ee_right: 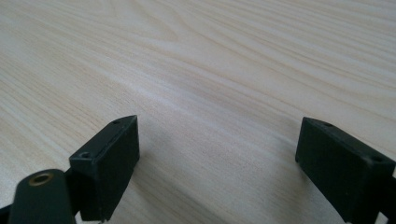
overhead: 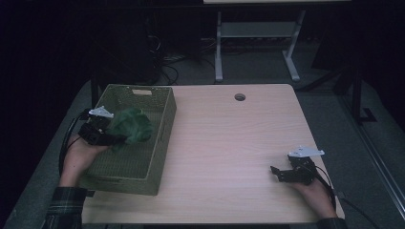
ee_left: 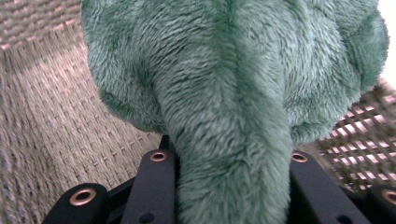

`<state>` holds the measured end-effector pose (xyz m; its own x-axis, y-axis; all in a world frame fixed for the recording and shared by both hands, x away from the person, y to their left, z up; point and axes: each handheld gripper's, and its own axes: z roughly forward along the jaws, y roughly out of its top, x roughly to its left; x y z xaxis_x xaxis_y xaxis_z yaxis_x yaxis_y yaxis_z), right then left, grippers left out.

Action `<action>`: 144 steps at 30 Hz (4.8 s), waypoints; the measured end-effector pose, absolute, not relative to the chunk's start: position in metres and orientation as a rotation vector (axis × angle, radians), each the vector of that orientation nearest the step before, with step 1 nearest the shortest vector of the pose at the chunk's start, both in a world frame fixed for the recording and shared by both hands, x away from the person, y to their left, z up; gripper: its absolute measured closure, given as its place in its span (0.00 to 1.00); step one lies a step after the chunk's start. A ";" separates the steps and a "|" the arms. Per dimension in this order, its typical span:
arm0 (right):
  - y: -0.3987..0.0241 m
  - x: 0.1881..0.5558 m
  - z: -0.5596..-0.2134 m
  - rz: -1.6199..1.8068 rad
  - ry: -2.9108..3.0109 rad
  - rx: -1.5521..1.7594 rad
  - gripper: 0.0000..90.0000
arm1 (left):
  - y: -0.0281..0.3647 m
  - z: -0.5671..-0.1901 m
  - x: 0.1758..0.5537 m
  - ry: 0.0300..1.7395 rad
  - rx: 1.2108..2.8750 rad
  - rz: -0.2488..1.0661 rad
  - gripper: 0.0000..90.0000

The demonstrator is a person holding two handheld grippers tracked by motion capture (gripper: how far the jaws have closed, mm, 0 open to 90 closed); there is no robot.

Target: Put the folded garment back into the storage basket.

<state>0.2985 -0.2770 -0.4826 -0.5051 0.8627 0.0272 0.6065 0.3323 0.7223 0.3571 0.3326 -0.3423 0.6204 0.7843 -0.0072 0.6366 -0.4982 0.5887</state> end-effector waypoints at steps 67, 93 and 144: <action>-0.277 0.299 -0.483 0.979 2.241 1.302 0.15 | 0.339 -0.395 0.371 1.185 2.292 0.312 0.15; -0.277 0.298 -0.483 0.980 2.239 1.305 0.15 | 0.285 -0.329 0.357 1.019 2.125 0.341 0.15; -0.276 0.299 -0.483 0.971 2.248 1.304 0.10 | 0.101 -0.385 0.349 0.775 2.115 0.288 0.16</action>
<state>0.2993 -0.2762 -0.4829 -0.5061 0.8620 0.0266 0.6104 0.3362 0.7172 0.3486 0.1014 -0.3853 0.7821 0.6195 -0.0671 0.4256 -0.4524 0.7837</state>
